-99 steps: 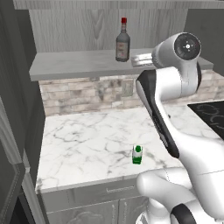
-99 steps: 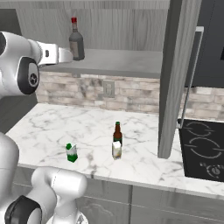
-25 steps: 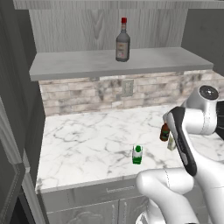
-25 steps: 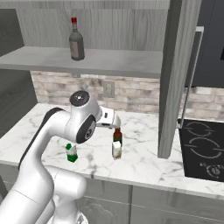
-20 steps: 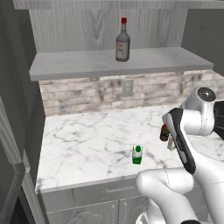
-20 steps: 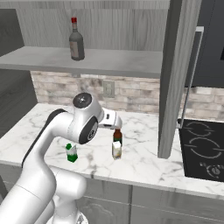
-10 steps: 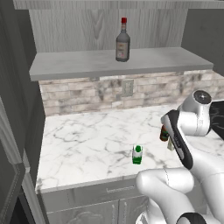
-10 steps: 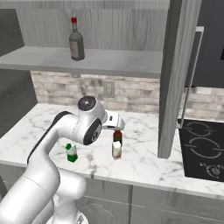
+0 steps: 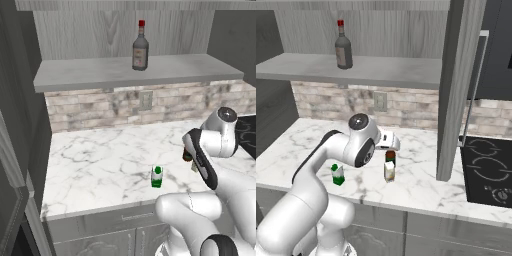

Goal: Sort all alcoholic drinks to one cabinet, and non-alcoholic drinks to the other.

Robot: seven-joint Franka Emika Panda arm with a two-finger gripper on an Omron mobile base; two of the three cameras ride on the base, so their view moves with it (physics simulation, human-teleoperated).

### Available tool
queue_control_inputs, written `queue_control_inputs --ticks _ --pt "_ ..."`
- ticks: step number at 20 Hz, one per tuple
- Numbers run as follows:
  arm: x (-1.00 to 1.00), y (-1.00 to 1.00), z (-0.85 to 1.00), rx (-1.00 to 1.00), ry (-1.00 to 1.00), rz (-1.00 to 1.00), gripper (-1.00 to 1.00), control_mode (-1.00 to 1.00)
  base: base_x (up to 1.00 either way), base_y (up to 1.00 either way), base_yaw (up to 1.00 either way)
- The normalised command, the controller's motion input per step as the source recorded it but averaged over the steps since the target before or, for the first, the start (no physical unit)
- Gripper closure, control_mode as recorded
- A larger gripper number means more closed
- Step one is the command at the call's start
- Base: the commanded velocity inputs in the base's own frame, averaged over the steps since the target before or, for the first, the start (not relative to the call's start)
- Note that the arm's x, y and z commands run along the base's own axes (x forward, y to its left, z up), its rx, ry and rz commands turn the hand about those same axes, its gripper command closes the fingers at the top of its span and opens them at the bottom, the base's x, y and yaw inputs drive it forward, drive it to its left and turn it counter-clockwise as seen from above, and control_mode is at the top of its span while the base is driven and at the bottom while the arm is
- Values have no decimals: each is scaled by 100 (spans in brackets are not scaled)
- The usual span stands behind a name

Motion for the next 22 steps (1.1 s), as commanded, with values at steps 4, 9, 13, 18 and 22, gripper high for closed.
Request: queue_control_inputs --ticks 4,9,13,18,22 --pt "12 -5 -22 0 0 0 -100 -100 0 0 0" --pt "13 -4 -18 0 0 0 -100 -100 0 0 0" --pt "16 -4 -15 0 0 0 -100 -100 0 0 0" --pt "20 -2 -14 0 0 0 -100 -100 0 0 0" --pt "19 -2 -13 0 0 0 -100 -100 0 0 0"
